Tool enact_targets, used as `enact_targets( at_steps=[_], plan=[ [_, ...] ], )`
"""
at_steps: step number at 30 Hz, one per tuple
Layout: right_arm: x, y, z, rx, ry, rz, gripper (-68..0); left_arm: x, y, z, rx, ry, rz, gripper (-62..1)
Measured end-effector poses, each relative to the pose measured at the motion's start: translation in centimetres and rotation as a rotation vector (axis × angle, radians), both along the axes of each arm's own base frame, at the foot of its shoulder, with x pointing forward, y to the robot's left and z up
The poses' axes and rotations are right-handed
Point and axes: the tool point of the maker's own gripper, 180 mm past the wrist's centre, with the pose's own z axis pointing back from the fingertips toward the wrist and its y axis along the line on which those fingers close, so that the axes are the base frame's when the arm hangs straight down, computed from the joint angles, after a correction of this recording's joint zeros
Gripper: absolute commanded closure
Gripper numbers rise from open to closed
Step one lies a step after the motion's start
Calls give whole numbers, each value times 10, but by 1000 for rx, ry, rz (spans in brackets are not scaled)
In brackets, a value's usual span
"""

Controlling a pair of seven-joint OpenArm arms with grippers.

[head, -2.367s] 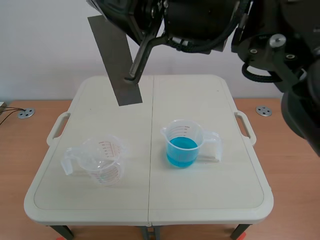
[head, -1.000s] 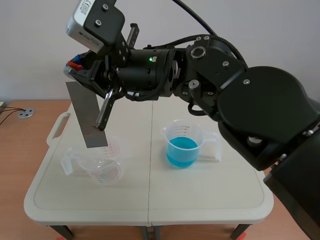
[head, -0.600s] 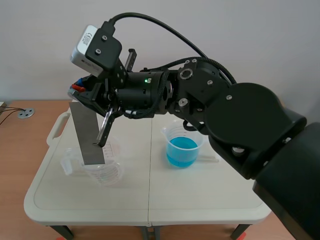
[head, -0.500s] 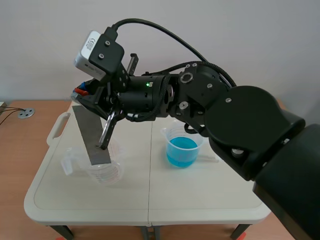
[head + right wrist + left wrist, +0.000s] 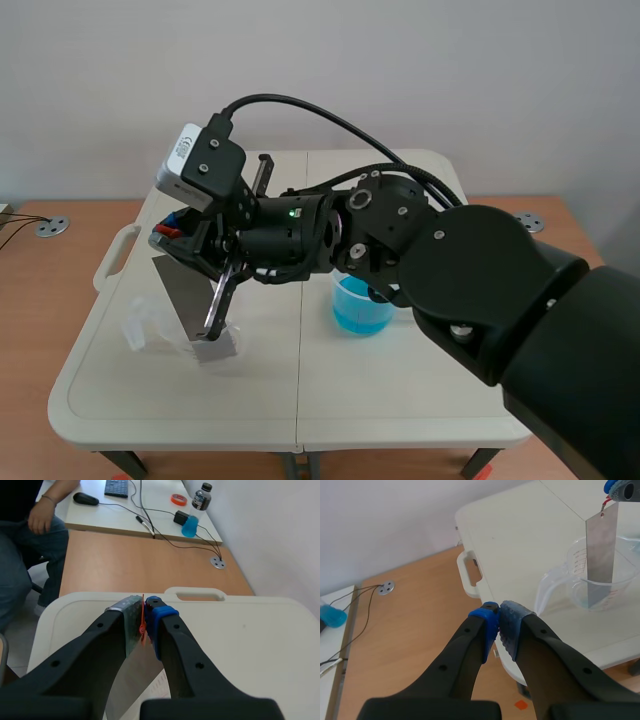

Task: Hold the metal plate by the orange handle, dip it into the blue solution, take it out and point at it, then put the plate back in the beaker on the left.
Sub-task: 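Put the plate into the left beaker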

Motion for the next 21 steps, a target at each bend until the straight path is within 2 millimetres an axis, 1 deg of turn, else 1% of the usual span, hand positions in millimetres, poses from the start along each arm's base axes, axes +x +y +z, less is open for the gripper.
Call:
enact_targets(
  at_steps=[3, 8, 14, 19, 21],
  plan=[
    [6, -3, -3, 0, -10, -39, -11, 0, 0, 0, 0, 0, 0, -49],
    [3, -3, -6, 3, -3, -41, -11, 0, 0, 0, 0, 0, 0, -49],
    [3, -3, -6, 5, -5, -44, -11, 0, 0, 0, 0, 0, 0, -49],
    [13, -6, -4, 8, -36, -98, -12, 0, 0, 0, 0, -1, 0, -49],
    [16, -7, -3, 7, -47, -116, -55, 1, 0, 0, 0, -3, 0, -49]
  ],
)
